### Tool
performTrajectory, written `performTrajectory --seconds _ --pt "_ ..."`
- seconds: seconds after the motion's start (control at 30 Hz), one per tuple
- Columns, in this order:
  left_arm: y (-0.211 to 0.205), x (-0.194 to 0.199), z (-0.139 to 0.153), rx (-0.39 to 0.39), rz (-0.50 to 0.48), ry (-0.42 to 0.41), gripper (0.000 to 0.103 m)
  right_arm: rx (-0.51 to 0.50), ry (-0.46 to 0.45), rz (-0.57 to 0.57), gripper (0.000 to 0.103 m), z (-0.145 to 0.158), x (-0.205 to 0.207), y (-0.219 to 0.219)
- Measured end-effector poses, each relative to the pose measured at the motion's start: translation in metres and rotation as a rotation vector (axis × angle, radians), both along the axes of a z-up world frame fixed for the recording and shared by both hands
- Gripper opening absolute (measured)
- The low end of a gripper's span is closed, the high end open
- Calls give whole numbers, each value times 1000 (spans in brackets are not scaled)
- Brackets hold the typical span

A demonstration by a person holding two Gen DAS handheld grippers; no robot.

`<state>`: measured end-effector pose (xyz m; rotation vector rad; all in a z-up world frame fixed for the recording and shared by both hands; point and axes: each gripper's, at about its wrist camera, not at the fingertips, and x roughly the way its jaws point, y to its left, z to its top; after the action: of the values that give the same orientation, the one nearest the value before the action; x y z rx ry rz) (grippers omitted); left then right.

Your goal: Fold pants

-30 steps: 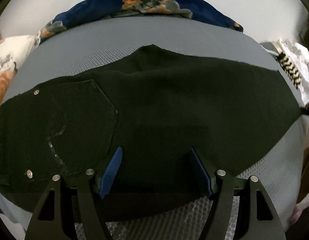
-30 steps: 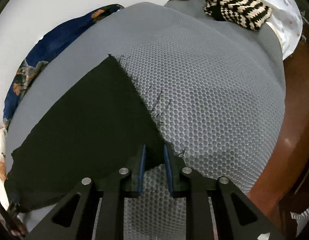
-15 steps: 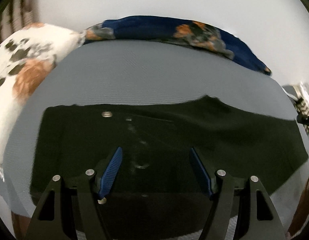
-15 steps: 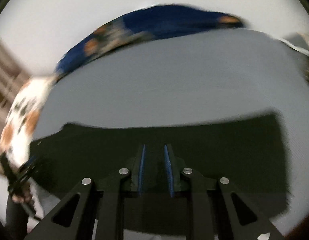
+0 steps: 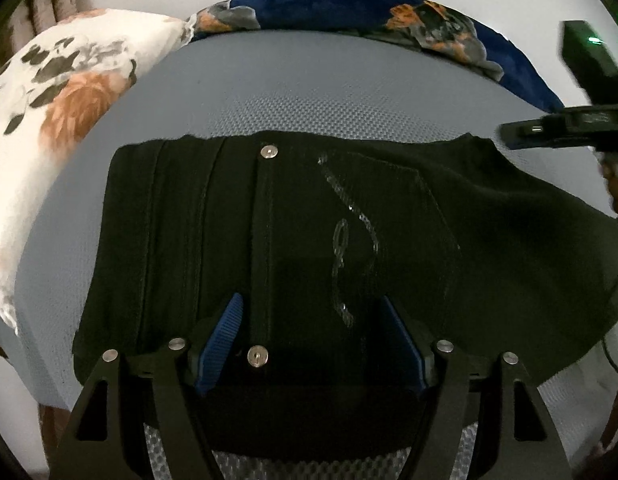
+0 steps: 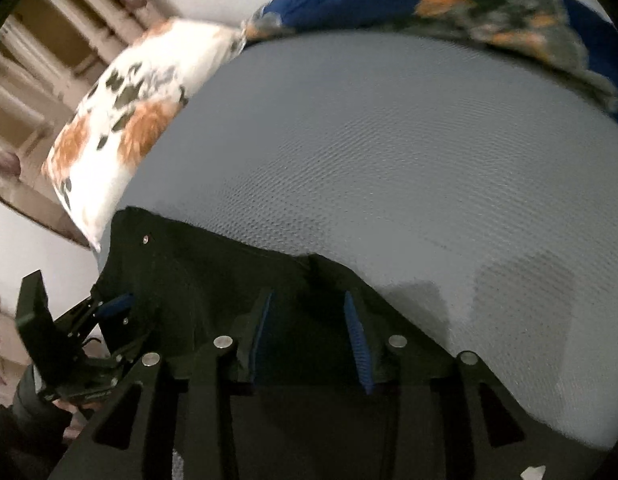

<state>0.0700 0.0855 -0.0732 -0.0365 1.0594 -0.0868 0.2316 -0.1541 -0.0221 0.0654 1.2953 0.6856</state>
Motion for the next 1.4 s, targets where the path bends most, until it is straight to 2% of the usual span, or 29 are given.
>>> performTrajectory --seconds 0.13,0.17,0.2,0.23,0.37,0.47,0.6,0.63,0.7,0.77,0.87,0.93,1.0,1.13,1.23,1.4 --pt "2 -5 1 -7 11 3 71 14 53 49 37 -16 7 15" --pt "2 -6 1 -8 13 3 71 36 57 64 34 -15 6 16" --pt "2 -7 0 -11 16 2 71 45 51 73 19 -14 6 16" --pt "3 -8 0 -13 18 2 71 38 17 75 12 -10 7 17" --pt "6 -9 1 -28 24 4 71 27 -30 15 7 -11 12 14" --pt "7 -10 1 -36 27 3 71 -9 -40 -11 7 -27 13 19" --pt "8 -10 1 -34 24 0 71 -7 -47 -50 12 -26 13 18" --pt "8 -10 1 -34 26 -2 71 -13 -44 -62 21 -22 11 17" --pt "7 -10 6 -38 32 -14 71 -30 -75 -86 28 -11 6 11" --pt "6 -10 15 -68 22 -50 71 -41 -145 -104 28 9 -7 1" --pt "-4 -8 39 -137 -15 -143 71 -71 -199 -148 31 27 -23 -19" --pt "-19 2 48 -147 -61 -180 71 -86 -214 -178 34 33 -35 -33" --pt "-36 17 51 -137 -108 -190 71 -148 -231 -209 34 35 -48 -47" --pt "-76 51 47 -147 -193 -175 71 -281 -266 -243 34 27 -73 -73" --pt "-101 76 43 -175 -232 -153 71 -300 -239 -279 33 16 -81 -90" --pt "-136 112 29 -162 -279 -131 70 -300 -225 -363 33 4 -85 -114"
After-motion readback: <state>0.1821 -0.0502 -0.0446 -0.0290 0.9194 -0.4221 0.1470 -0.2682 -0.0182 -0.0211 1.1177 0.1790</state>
